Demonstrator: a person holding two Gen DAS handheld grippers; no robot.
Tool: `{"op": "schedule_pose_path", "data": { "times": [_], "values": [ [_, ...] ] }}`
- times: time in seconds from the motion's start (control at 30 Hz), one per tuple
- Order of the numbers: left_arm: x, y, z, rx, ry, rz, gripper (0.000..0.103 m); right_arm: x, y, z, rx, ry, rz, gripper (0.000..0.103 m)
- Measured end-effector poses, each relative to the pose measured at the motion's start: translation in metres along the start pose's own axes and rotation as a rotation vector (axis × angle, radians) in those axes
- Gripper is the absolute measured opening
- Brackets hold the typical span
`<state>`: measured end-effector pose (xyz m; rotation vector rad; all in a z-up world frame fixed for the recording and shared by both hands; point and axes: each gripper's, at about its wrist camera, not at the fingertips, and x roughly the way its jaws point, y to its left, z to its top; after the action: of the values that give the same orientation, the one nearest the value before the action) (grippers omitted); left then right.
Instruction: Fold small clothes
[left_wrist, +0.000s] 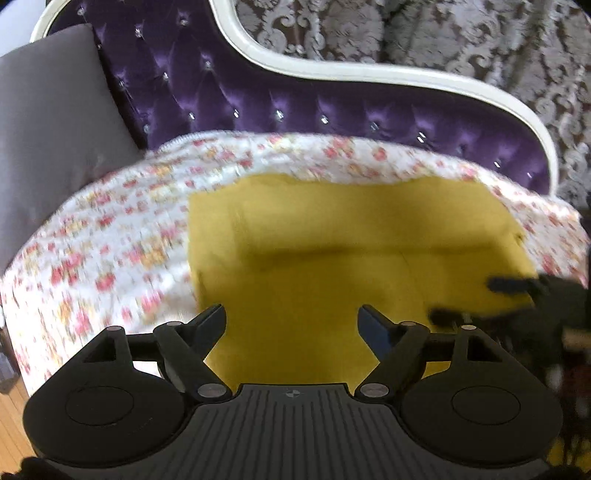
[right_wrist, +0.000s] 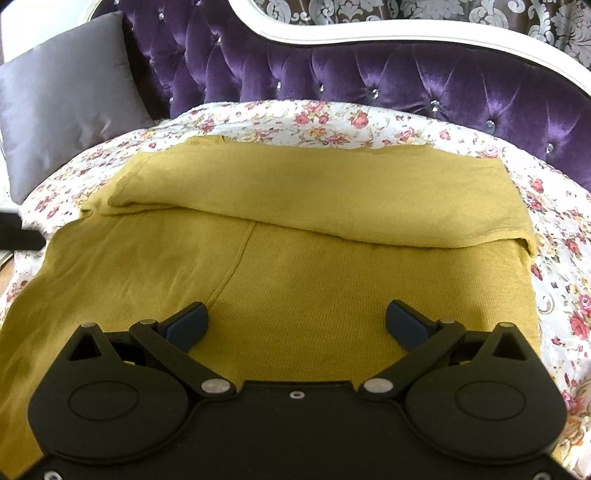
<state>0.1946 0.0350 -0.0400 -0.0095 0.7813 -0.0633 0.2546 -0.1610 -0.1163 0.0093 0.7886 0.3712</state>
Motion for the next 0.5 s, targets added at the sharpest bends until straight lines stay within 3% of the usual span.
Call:
{"op": "schedule_pose_path", "data": {
  "times": [0.33, 0.5],
  "values": [
    [0.002, -0.003, -0.061, -0.013, 0.099, -0.02, 0.078, -0.045, -0.002, -0.021, -0.053, 0.027, -0.003, 0.101],
    [0.0, -0.011, -0.075, 0.037, 0.053, 0.001, 0.081, -0.065, -0.035, 0.01, 0.058, -0.11, -0.055, 0.101]
  ]
}}
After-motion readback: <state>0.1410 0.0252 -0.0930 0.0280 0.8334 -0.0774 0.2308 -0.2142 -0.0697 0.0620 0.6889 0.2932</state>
